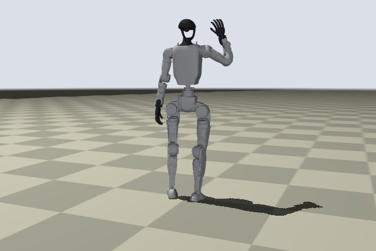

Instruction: Upper body actions

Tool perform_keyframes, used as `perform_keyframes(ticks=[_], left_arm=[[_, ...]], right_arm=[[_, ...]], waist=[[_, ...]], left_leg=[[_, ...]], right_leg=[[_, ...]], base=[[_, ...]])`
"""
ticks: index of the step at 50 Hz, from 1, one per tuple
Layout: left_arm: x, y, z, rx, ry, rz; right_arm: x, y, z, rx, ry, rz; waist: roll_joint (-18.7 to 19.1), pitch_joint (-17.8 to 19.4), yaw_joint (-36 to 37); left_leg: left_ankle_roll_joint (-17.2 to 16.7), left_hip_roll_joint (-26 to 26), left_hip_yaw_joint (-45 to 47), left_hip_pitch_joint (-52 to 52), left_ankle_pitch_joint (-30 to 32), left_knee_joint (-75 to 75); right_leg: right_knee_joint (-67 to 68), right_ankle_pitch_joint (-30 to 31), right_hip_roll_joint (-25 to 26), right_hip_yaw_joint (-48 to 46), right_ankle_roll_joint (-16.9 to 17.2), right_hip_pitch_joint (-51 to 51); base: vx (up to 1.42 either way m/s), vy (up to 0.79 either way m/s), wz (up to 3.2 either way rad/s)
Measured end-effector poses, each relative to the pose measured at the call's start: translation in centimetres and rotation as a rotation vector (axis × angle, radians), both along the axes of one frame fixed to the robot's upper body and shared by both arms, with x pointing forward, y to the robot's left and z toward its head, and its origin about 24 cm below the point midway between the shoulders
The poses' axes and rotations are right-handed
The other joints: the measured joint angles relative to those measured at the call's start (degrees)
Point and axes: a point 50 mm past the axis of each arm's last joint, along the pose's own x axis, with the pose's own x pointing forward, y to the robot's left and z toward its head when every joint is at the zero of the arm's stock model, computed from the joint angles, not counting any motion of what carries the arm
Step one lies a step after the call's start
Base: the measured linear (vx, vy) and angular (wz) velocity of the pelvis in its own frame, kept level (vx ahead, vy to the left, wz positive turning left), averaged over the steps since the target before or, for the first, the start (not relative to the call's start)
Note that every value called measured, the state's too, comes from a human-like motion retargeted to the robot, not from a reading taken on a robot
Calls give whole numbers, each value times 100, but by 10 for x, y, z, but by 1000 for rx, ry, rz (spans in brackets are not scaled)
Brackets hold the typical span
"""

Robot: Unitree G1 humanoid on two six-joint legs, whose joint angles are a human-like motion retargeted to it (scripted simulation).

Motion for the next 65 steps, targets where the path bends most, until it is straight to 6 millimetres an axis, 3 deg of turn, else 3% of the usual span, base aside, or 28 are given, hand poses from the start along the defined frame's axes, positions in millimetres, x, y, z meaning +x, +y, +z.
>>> perform_keyframes(ticks=[5, 10, 21, 26, 30, 33, 37, 47, 57, 61, 65], left_arm=[[0, -3, -1, -6, -2, -3], [-2, -6, -1, -15, 4, -3], [-7, -6, -1, -15, 23, -1], [-7, -6, -1, -14, 24, -2], [-7, -6, -1, -15, 23, -3], [-7, -6, -1, -13, 20, -3], [-6, -5, -1, -9, 19, -7], [-2, -4, -1, -10, 12, -14], [-2, -4, -1, -10, 11, -17], [-2, -6, -1, -13, 12, -16], [-3, -8, -1, -18, 14, -15]], right_arm=[[-9, 11, -2, -111, -88, -105], [-5, 7, -4, -75, -72, -94], [42, -40, -22, 442, 198, 142], [67, -54, -41, 720, 322, 378], [76, -60, -52, 850, 358, 518], [75, -63, -52, 871, 341, 525], [65, -59, -44, 786, 296, 456], [22, -22, -10, 308, 73, 131], [-10, 15, 1, -61, -103, -51], [-12, 20, 1, -129, -136, -149], [-7, 13, 0, -78, -134, -210]], waist=[[13, 9, -9], [25, 5, -3], [16, -14, -13], [20, -33, -30], [31, -52, -37], [26, -43, -45], [30, -25, -54], [38, 27, -27], [33, -38, -14], [40, -28, -5], [55, -25, 0]], left_leg=[[2, -2, -8, -18, 6, 5], [3, -6, -13, -30, 8, 8], [6, -20, -43, -29, 12, 14], [8, -22, -55, -39, 15, 16], [9, -24, -57, -54, 16, 19], [9, -23, -53, -53, 15, 20], [10, -18, -39, -46, 12, 19], [9, -11, -3, -5, 1, 15], [9, -26, -39, -51, 9, 15], [10, -31, -45, -47, 8, 16], [13, -32, -47, -48, 10, 16]], right_leg=[[-3, -2, -3, -12, 2, 0], [-6, -1, -8, -20, 3, -1], [-13, -6, -17, -52, 8, 28], [-15, -7, -17, -63, 9, 29], [-12, -5, -19, -62, 7, 13], [-12, -3, -19, -59, 6, 11], [-12, 3, -15, -42, 5, 7], [-5, 9, -11, -9, 1, 15], [-8, 0, -27, -41, 10, -5], [-7, -1, -30, -44, 10, 0], [-6, 1, -31, -48, 10, 1]], base=[[0, 0, 0], [0, 0, 0], [0, 0, 0], [0, 0, 0], [0, 0, 0], [0, 0, 0], [0, 0, 0], [0, 0, 0], [0, 0, 0], [0, 0, 0], [0, 0, 0]])
